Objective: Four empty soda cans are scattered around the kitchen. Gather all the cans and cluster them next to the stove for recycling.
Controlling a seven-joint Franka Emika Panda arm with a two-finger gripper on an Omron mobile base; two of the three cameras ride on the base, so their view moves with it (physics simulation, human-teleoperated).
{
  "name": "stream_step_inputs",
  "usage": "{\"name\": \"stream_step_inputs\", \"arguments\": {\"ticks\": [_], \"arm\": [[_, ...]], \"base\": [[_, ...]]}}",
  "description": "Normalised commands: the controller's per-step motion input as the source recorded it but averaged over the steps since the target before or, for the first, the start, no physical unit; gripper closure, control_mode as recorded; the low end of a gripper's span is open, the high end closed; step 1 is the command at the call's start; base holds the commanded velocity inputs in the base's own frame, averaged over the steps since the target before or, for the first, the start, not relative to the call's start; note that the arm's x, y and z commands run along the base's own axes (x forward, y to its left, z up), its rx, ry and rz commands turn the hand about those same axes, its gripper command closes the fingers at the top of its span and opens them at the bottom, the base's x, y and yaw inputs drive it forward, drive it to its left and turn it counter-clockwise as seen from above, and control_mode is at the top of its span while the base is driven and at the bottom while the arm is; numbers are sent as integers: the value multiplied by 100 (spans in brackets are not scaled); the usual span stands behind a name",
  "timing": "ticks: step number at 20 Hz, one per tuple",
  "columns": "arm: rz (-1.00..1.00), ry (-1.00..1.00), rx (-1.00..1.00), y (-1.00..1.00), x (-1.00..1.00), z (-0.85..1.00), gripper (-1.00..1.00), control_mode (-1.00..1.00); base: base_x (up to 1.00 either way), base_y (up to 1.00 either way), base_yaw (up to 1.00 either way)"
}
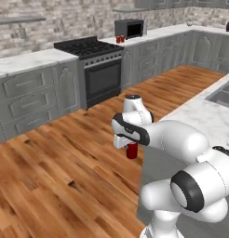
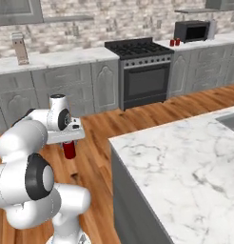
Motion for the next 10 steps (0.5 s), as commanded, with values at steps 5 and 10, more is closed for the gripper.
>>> {"name": "stream_step_inputs", "arguments": {"ticks": [5,10], "arm": [[0,0,0,0,0,0,100,100],[0,0,0,0,0,0,100,100]], "base": [[55,55,-4],[56,50,-9]]}}
